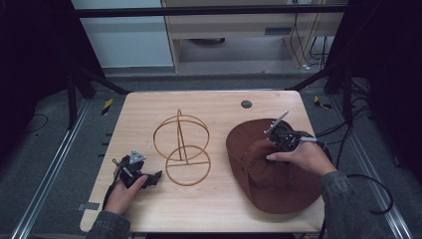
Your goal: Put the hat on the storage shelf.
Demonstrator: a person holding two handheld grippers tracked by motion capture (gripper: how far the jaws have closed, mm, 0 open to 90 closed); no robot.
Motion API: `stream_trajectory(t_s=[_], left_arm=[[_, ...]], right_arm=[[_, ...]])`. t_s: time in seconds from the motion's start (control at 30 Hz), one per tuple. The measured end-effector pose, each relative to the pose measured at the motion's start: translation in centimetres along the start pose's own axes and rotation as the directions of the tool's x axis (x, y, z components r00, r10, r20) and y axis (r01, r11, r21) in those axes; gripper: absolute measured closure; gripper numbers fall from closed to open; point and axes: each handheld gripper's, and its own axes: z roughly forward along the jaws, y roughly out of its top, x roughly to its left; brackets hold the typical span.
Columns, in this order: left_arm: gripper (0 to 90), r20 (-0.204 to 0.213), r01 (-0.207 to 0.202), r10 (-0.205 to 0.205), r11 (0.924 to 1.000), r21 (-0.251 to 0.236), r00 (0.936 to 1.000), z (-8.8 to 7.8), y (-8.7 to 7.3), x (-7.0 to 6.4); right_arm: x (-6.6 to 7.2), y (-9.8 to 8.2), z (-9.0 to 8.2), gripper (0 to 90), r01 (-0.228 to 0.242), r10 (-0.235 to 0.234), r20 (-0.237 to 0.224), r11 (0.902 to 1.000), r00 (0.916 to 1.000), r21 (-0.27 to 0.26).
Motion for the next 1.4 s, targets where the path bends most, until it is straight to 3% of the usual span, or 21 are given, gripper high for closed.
stream_trajectory(t_s=[0.1,0.3,0.5,0.6,0.77,1.0,1.2,1.4], left_arm=[[0.0,0.0,-0.002,0.002,1.0,0.002,1.0,0.0,0.0,0.0],[0.0,0.001,-0.003,0.003,1.0,0.002,1.0,0.0,0.0,0.0],[0.0,0.0,0.0,0.0,1.0,0.0,1.0,0.0,0.0,0.0],[0.0,0.0,-0.002,0.002,1.0,0.002,1.0,0.0,0.0,0.0],[0.0,0.0,-0.002,0.002,1.0,0.002,1.0,0.0,0.0,0.0],[0.0,0.0,-0.002,0.002,1.0,0.002,1.0,0.0,0.0,0.0],[0.0,0.0,-0.002,0.002,1.0,0.002,1.0,0.0,0.0,0.0],[0.0,0.0,0.0,0.0,1.0,0.0,1.0,0.0,0.0,0.0]], right_arm=[[0.0,0.0,0.2,27.3,-0.002,0.002,-0.001,1.0,1.0,0.006],[0.0,0.1,0.5,42.8,0.024,-0.024,-0.017,0.9996,0.9996,0.017],[-0.3,-0.1,0.3,80.5,0.05,-0.049,-0.034,0.9985,0.9982,0.022],[-0.4,-0.2,0.2,88.5,0.051,-0.05,-0.055,0.9985,0.9973,0.019],[-0.5,-0.2,-0.8,89.0,0.048,-0.049,-0.072,0.9987,0.9962,-0.018],[-0.5,-0.3,-3.5,89.1,0.026,-0.032,-0.071,0.9959,0.997,-0.086],[-0.1,0.3,-6.3,89.1,0.036,-0.041,-0.033,0.9892,0.9986,-0.142],[0.2,0.6,-8.0,89.0,0.047,-0.049,-0.012,0.9838,0.9987,-0.173]])
